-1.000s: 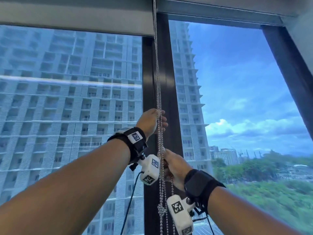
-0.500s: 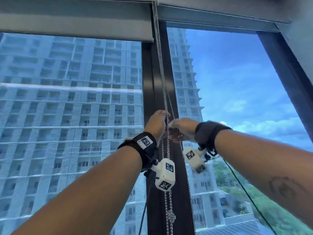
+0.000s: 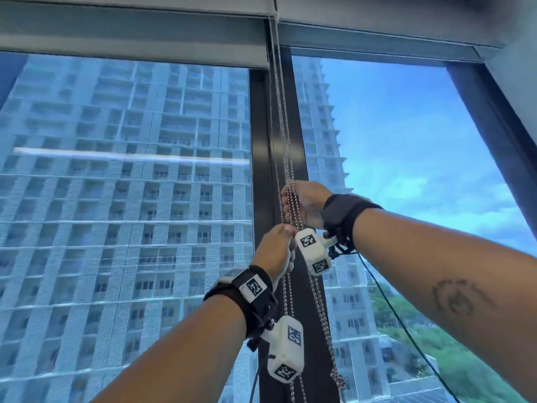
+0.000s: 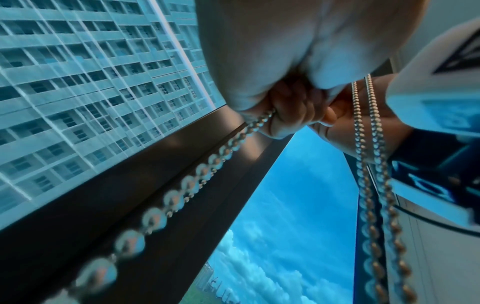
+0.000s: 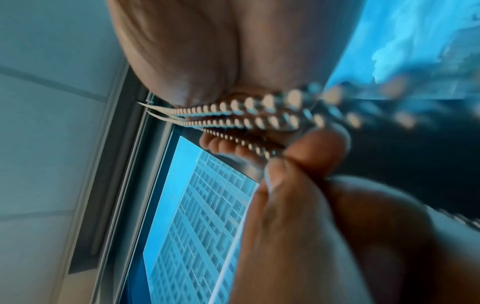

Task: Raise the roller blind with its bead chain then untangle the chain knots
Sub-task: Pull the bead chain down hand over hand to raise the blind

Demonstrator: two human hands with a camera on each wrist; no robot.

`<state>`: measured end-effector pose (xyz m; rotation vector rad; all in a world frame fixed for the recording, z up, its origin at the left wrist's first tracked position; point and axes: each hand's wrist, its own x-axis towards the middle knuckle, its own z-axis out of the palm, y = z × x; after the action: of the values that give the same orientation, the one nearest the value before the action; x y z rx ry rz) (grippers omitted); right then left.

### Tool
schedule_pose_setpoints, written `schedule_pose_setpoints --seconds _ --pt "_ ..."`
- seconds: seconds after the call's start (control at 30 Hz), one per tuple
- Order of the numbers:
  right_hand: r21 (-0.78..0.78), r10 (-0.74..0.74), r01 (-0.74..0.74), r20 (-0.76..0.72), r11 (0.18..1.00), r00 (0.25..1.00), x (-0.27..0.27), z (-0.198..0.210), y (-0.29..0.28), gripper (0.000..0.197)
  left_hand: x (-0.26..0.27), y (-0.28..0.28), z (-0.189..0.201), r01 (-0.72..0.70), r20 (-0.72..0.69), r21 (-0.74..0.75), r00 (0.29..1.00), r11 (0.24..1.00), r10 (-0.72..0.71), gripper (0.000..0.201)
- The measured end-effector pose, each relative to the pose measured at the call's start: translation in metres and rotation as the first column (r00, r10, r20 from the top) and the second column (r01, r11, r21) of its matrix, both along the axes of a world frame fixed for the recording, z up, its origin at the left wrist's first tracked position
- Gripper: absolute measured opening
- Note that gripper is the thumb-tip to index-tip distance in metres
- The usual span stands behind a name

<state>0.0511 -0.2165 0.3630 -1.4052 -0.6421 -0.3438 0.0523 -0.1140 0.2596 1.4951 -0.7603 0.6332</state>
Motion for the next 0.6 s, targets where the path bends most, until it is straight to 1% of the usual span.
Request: schedule_pose_setpoints --seconds 0.1,0.13,0.2,0.23,0.3,0.33,0.37,0.43,0.5,0.6 --pt "0.104 0.066 -0.061 -0.037 0.993 0.997 0.011 -0.017 0.006 0.033 0.009 0.003 -0.009 -0.087 0.01 0.084 0.996 0.993 0.086 0.029" --pt "0.111 0.056 -0.052 -0.026 0.992 0.998 0.016 -0.023 0.007 0.033 0.011 0.006 -0.01 -0.09 0.009 0.122 0.996 0.988 0.09 0.03" --pt "0.081 -0.047 0.042 0.054 0.996 0.997 0.022 -0.031 0.009 0.025 0.01 0.011 -0.008 -0.093 0.019 0.219 0.996 0.971 0.091 0.029" --pt "0.063 -0.1 0.095 0.09 0.993 0.991 0.022 -0.033 0.009 0.021 0.009 0.013 -0.006 -0.118 0.031 0.272 0.993 0.955 0.114 0.03" --pt "0.074 -0.126 0.117 0.124 0.99 0.984 0.02 -0.036 0.006 0.021 0.002 0.018 0.002 -0.192 0.076 0.314 0.981 0.93 0.177 0.034" --pt "0.072 -0.116 0.107 0.137 0.992 0.984 0.022 -0.037 0.004 0.026 0.0 0.021 0.007 -0.217 0.087 0.286 0.976 0.933 0.2 0.035" --pt "0.063 -0.079 0.071 0.134 0.995 0.988 0.021 -0.039 0.002 0.032 -0.002 0.023 0.014 -0.213 0.075 0.247 0.977 0.945 0.201 0.034" --pt "0.089 -0.009 0.001 0.089 0.996 0.996 0.016 -0.045 -0.001 0.037 -0.005 0.024 0.028 -0.168 0.042 0.17 0.986 0.971 0.163 0.03" --pt "0.124 0.042 -0.048 0.047 0.991 0.998 0.009 -0.052 -0.003 0.04 -0.006 0.02 0.041 -0.181 0.063 0.171 0.983 0.968 0.172 0.029" --pt "0.12 0.092 -0.098 0.056 0.988 0.994 0.007 -0.061 -0.005 0.041 -0.008 0.012 0.057 -0.202 0.136 0.16 0.974 0.966 0.181 0.038"
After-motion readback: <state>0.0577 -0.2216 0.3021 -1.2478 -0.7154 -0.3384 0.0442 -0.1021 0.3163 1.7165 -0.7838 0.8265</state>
